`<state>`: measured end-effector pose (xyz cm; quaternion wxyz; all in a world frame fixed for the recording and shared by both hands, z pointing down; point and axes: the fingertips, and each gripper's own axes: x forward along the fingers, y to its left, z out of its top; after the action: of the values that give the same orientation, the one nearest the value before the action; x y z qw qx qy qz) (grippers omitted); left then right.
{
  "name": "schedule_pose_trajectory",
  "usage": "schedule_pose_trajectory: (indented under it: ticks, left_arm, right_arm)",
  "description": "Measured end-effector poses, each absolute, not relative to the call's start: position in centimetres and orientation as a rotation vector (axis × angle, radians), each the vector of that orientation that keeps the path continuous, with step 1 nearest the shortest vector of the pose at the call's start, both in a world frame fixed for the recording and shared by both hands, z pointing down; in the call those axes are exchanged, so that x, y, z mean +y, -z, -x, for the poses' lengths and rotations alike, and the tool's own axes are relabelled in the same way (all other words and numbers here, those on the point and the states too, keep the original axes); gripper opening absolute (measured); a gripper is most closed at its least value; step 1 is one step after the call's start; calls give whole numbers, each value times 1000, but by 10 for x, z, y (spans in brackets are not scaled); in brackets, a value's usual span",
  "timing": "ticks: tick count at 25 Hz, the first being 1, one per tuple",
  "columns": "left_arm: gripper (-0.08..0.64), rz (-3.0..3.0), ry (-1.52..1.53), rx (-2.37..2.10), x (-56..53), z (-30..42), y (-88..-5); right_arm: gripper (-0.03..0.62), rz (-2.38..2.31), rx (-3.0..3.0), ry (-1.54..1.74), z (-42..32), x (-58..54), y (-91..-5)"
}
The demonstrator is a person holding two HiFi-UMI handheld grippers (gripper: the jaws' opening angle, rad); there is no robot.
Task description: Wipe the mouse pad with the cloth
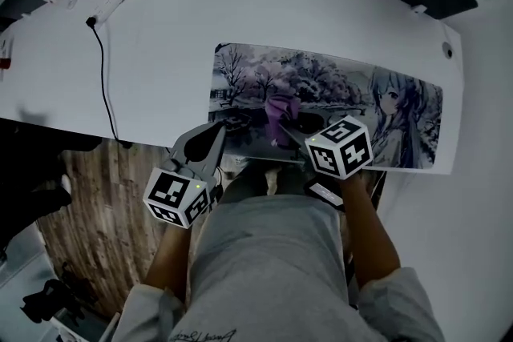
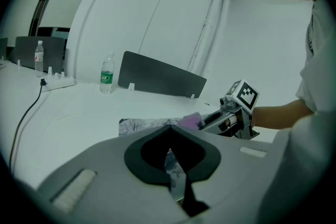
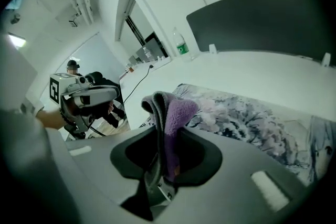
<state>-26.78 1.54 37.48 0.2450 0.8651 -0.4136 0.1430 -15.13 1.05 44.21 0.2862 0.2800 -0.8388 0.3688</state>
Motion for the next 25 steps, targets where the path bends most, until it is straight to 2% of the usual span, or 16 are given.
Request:
schedule_pose_trajectory:
  ticks: [15,25]
  left_arm:
    - [15,-2462,-375,-1072,26,169,-320]
    - [15,-2490,-344,-1119,33,152,-301]
  right_arm:
    - [100,-998,-2356,-841,57,23,-356]
    - [98,-995,-2399,-781,42,35,-344]
